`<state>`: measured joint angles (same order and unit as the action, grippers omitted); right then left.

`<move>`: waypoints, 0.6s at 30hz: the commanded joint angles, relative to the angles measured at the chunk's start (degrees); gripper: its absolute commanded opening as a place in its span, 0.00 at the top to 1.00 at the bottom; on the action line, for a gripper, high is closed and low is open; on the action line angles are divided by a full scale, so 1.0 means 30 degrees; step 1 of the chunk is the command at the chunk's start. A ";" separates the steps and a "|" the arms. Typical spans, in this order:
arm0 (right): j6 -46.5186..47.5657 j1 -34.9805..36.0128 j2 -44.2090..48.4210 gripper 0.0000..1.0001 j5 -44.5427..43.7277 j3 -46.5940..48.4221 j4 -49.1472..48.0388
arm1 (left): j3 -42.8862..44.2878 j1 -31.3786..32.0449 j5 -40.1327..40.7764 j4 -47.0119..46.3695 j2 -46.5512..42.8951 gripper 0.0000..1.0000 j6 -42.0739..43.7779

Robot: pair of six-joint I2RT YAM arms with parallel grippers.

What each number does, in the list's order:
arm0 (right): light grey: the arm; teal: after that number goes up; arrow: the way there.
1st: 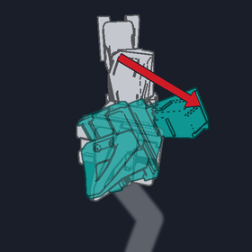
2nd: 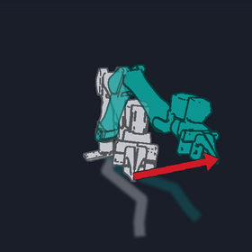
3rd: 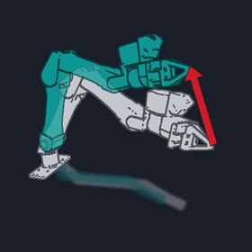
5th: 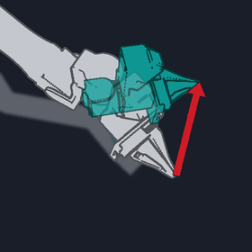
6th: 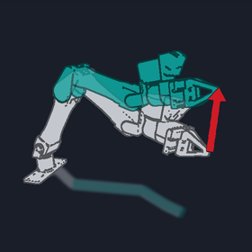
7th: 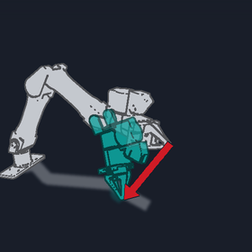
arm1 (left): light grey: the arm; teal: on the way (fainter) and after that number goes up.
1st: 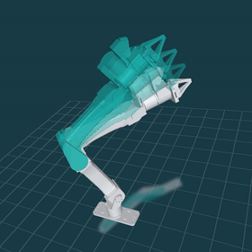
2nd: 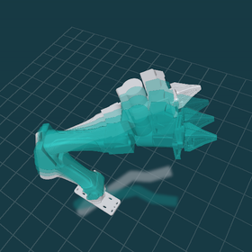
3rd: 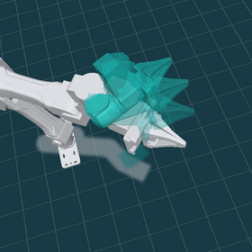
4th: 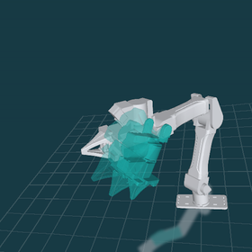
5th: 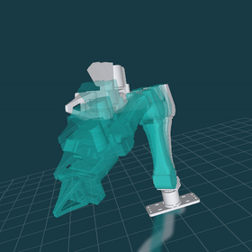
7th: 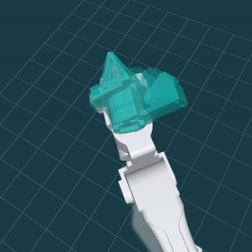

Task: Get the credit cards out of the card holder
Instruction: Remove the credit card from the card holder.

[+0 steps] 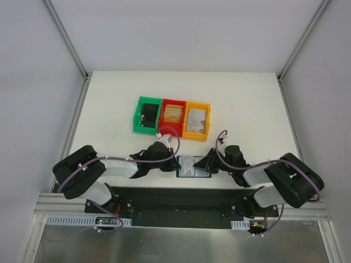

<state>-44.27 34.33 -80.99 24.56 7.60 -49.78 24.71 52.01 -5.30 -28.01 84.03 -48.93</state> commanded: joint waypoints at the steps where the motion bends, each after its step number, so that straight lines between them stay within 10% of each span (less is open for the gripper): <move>1: 0.0138 -0.0046 0.0104 0.73 0.0486 0.0339 -0.0487 | 0.0025 -0.0139 0.0566 0.0840 0.0496 1.00 0.0107; 18: -0.0565 -0.0046 -0.1450 0.76 0.0897 0.0456 -0.2391 | 0.0259 -0.0139 0.0244 0.0840 0.0848 1.00 0.0137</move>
<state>-45.63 34.30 -84.84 26.00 7.73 -53.28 25.08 52.01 -5.48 -28.45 84.77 -48.97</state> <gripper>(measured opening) 0.245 0.002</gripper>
